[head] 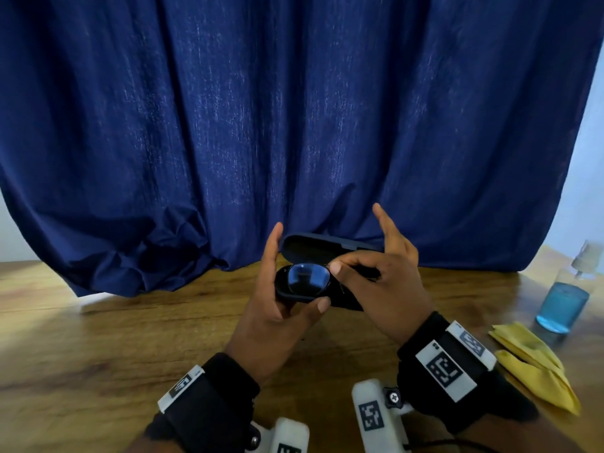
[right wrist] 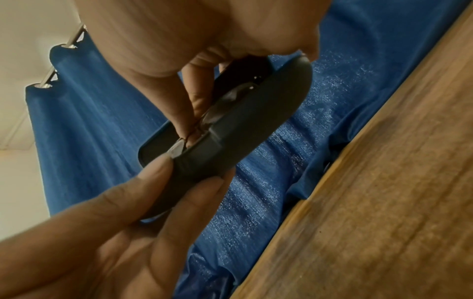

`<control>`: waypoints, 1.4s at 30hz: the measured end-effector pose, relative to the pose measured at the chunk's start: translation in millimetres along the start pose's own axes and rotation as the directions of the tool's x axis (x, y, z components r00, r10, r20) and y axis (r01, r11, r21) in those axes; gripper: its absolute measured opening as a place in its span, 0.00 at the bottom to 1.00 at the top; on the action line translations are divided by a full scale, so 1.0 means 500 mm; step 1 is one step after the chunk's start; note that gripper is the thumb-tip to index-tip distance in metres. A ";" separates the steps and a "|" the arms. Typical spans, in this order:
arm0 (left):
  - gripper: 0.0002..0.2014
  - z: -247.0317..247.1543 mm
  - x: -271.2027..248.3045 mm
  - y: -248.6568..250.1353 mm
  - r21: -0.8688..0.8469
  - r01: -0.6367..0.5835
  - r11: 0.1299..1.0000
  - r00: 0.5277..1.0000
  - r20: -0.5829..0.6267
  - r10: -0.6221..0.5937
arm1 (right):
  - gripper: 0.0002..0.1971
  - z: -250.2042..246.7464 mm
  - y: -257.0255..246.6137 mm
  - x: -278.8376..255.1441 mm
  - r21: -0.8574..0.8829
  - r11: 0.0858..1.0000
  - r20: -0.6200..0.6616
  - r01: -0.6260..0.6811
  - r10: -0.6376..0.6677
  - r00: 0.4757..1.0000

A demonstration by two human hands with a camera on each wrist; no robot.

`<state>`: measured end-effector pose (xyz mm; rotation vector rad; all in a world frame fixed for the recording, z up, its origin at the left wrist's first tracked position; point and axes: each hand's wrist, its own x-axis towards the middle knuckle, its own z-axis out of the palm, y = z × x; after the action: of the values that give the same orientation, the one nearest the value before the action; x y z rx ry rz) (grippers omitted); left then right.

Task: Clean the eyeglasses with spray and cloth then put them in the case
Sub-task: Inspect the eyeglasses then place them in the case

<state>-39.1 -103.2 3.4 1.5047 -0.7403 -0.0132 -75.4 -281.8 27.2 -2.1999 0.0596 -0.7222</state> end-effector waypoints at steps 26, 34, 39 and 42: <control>0.51 -0.010 0.013 -0.005 -0.578 -0.002 0.816 0.972 -0.193 -0.134 | 0.09 -0.025 0.027 0.019 0.207 0.964 -0.189 0.167 -0.128 0.974; 0.43 -0.015 0.014 -0.006 -0.476 -0.055 0.877 0.985 -0.169 -0.030 | 0.53 -0.029 0.034 0.024 0.444 0.879 0.038 0.171 -0.210 0.977; 0.31 -0.026 0.018 -0.007 -0.406 -0.018 0.914 0.968 -0.234 -0.085 | 0.31 -0.030 0.039 0.025 0.137 0.946 0.038 0.294 -0.302 0.953; 0.25 -0.030 0.017 -0.004 -0.295 -0.006 0.956 0.967 -0.245 -0.070 | 0.24 -0.030 0.037 0.026 0.110 0.951 0.067 0.290 -0.298 0.952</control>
<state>-24.9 -93.6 6.8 1.2057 -0.4834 0.0425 -68.9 -308.2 28.1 -2.1628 -0.3470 -0.7773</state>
